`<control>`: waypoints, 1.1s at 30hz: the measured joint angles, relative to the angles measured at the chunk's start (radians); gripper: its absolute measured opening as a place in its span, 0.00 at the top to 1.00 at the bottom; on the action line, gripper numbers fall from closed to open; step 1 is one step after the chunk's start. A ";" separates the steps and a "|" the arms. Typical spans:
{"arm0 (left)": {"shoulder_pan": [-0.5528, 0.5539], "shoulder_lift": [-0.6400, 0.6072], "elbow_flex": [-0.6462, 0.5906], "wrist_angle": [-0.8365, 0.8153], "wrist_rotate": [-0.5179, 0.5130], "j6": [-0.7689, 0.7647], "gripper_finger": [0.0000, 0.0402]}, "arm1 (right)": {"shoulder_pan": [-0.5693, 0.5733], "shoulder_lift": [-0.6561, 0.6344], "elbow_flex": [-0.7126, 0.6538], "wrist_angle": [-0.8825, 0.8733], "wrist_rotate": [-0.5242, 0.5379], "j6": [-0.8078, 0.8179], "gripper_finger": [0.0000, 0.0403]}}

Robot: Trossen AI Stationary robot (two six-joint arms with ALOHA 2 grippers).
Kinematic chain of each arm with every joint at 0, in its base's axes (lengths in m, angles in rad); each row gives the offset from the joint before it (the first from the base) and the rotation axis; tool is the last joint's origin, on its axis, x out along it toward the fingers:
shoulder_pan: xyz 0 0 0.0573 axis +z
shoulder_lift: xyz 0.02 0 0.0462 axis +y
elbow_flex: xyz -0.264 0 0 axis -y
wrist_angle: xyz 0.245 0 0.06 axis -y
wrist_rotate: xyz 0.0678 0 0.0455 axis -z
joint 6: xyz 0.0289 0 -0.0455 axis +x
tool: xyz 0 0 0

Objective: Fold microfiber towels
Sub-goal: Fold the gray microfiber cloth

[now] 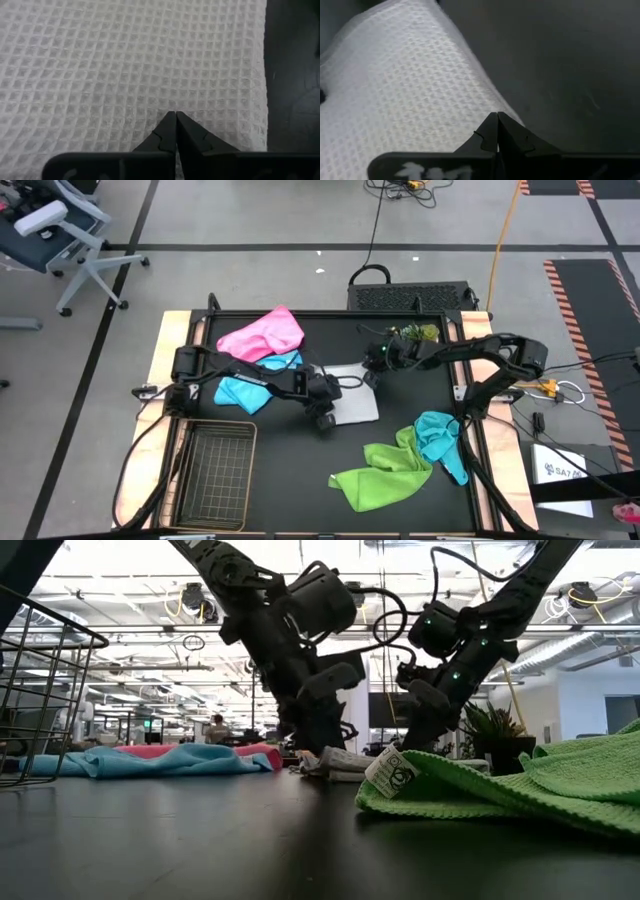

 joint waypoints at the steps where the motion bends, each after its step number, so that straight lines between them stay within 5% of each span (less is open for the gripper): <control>1: -0.003 0.002 0.000 0.002 0.005 -0.004 0.97 | -0.004 0.000 0.000 -0.003 0.000 -0.001 1.00; 24: 0.016 -0.029 0.000 -0.023 -0.029 0.017 0.98 | 0.038 -0.101 -0.032 0.099 -0.082 -0.009 1.00; 33: -0.031 -0.034 0.001 -0.009 0.001 0.014 0.96 | 0.072 -0.016 -0.033 0.086 -0.083 -0.026 1.00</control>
